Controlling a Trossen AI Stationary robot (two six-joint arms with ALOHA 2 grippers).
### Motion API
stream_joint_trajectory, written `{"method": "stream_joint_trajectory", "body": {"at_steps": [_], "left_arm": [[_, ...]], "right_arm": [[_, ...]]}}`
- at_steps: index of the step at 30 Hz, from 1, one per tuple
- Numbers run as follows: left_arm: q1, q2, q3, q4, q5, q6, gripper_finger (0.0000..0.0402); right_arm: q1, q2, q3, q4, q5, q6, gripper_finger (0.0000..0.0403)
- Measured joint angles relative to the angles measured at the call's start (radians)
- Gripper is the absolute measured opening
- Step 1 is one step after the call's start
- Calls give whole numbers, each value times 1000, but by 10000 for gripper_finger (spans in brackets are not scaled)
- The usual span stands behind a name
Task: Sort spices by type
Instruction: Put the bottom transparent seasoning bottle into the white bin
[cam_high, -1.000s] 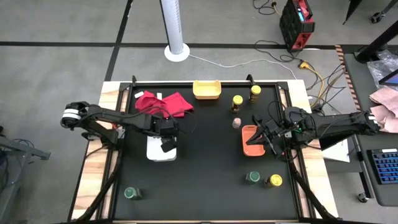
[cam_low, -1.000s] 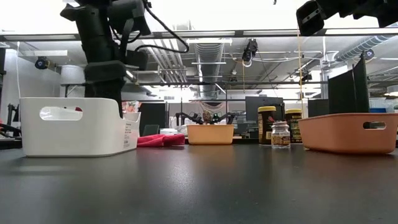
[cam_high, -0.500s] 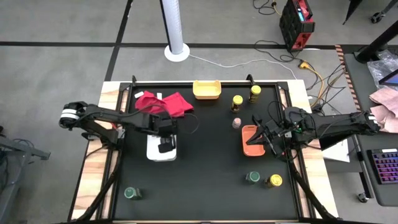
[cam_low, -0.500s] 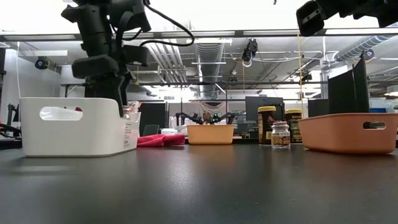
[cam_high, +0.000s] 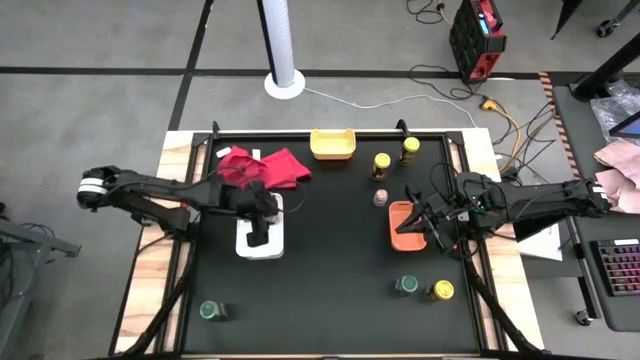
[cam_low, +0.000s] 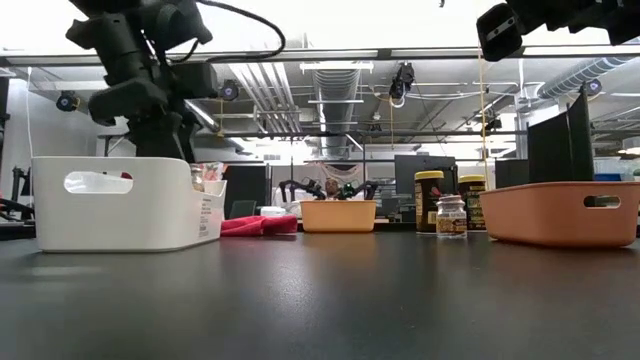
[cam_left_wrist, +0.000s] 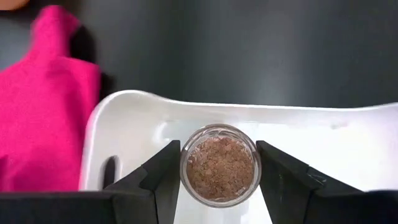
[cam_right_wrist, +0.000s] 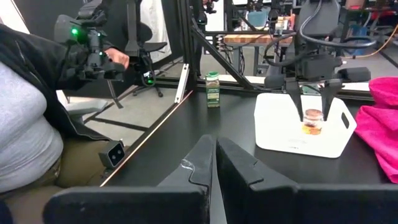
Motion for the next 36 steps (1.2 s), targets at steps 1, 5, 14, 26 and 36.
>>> {"method": "stream_joint_trajectory", "body": {"at_steps": [1, 5, 14, 26, 36], "left_arm": [[2, -5, -2, 0, -4, -6, 165], [13, -1, -5, -3, -5, -11, 165], [57, 114, 71, -74, -5, 32, 165], [86, 141, 80, -74, -5, 56, 165], [86, 142, 79, -66, -4, 18, 185]], "right_arm": [[0, 0, 0, 0, 0, 0, 13], [0, 0, 0, 2, 0, -4, 13], [0, 0, 0, 6, 0, -21, 13], [0, 0, 0, 2, 0, -23, 13], [0, 0, 0, 1, 0, -19, 13]]}}
